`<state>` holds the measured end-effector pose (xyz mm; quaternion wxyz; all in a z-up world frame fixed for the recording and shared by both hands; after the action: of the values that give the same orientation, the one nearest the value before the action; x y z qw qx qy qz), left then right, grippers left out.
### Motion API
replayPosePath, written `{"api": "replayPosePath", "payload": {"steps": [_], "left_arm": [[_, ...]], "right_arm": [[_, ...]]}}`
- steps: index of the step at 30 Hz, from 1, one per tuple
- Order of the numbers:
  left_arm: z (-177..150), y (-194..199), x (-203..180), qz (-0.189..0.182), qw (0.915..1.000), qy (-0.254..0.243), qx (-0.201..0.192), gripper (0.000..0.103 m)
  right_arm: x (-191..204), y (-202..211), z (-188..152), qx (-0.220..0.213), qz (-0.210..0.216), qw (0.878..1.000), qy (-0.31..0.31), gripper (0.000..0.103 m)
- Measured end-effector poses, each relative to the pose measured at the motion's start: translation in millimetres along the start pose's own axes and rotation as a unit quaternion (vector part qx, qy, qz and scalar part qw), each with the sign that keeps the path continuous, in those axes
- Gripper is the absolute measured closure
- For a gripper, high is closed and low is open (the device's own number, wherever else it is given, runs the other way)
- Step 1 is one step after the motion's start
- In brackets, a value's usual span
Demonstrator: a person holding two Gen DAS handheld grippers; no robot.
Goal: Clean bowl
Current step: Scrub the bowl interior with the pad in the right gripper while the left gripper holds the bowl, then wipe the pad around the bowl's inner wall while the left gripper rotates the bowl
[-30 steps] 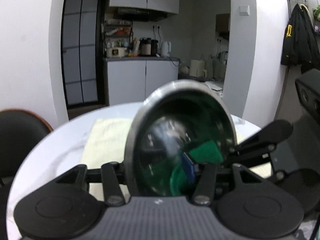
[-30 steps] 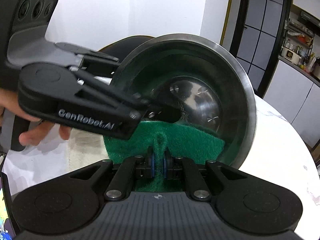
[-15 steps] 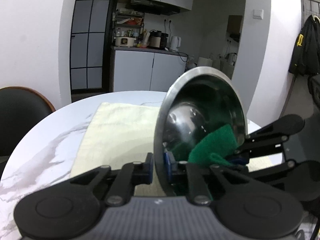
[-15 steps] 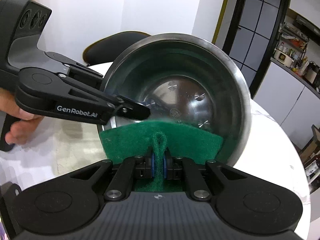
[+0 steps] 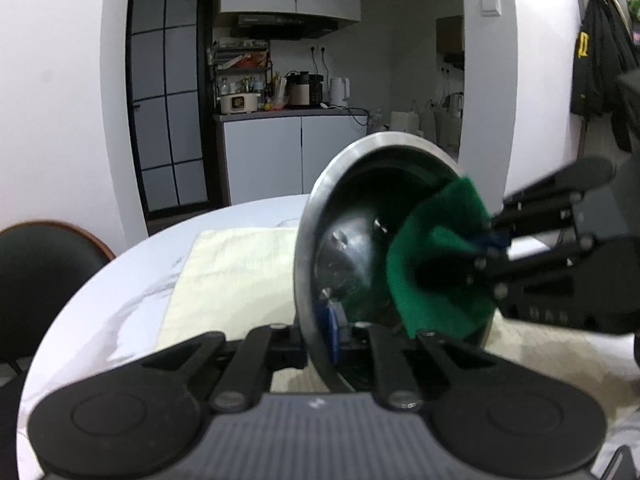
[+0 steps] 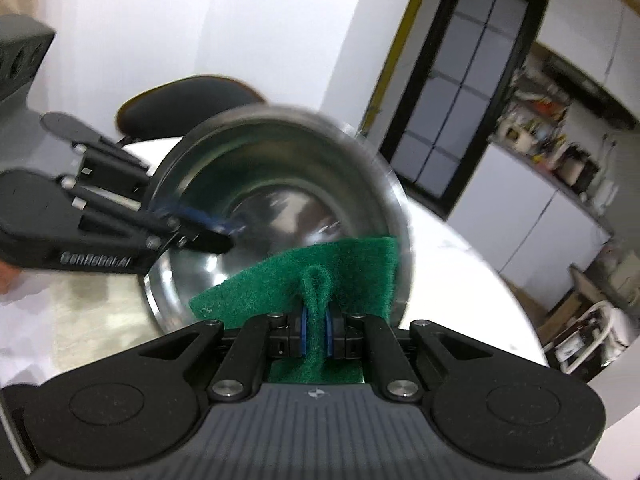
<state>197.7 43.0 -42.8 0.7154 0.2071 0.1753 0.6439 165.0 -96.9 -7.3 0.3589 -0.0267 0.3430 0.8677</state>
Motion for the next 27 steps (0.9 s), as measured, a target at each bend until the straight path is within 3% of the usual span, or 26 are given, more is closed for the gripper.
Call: {"api": "replayPosePath", "payload": {"steps": [6,12,27], "left_arm": [[-3,3,-9,-0.004,0.9998,-0.018,0.002,0.092],[-6,7,-20,-0.011,0.999,-0.043,0.004,0.091],[-10,9,-36,-0.009,0.9968,-0.079,-0.004,0.091]], "right_arm": [[-7,0,15,-0.036,-0.023,0.999,0.0,0.094],[-10,-3,21,-0.058,-0.019,0.998,-0.01,0.094],[7,-7,39,-0.078,0.068,0.994,-0.026,0.094]]}}
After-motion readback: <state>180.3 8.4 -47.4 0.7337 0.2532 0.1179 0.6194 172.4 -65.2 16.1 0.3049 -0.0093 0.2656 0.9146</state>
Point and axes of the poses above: each gripper's, at about its wrist camera, not at the fingertips, and y roughly against the way its jaws point, x to its left, z to its top, the point moved 5 cm from there along -y, roughly the way its jaws point, and after that the axes turned 2 degrees about x, right-handed, at the moved point
